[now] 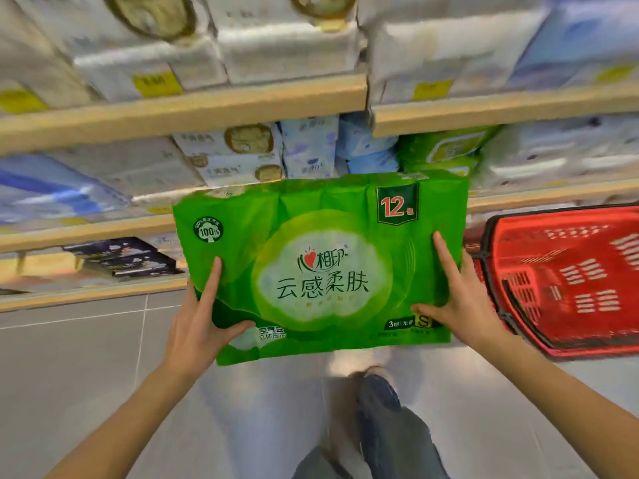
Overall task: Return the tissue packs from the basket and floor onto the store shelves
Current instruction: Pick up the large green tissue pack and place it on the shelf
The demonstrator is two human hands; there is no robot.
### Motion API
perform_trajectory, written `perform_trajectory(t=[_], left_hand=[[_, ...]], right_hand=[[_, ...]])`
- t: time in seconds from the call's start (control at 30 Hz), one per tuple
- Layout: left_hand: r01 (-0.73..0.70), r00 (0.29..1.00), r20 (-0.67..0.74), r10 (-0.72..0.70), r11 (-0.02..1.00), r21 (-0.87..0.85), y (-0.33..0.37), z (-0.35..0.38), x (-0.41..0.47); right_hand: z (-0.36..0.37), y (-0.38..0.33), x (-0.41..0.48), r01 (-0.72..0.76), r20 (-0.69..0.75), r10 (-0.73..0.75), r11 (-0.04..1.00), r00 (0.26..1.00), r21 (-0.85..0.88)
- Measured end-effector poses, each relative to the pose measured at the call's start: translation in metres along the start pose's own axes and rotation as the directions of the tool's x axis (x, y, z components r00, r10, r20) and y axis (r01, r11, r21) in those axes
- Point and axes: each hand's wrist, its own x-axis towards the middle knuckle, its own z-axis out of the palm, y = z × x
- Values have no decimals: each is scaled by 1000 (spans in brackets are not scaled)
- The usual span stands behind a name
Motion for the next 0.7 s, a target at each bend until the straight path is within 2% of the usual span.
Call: perform_trajectory(t=[0.17,0.33,0.53,0.63,0.7], left_hand=[[-131,988,-77,132,991,17,80,-118,-5],[-352,917,-202,344,936,-1,159,-216,-7],[-570,767,-337,546,821,34,249,-303,-7],[-642,700,-382,604,766,35,302,-331,-9],[-715,623,-393,677,696,66,338,-345,-13]], right_hand=[[-126,-82,-33,52,-150,-58,998,987,-41],[-241,-152,-74,78,-359,-98,994,928,-71],[-355,-205,-132,78,-579,-140,988,803,-131],[-408,-219,-162,56,-668,-152,985,729,-162],[-439,-224,-186,38,-716,-166,981,678,-192]])
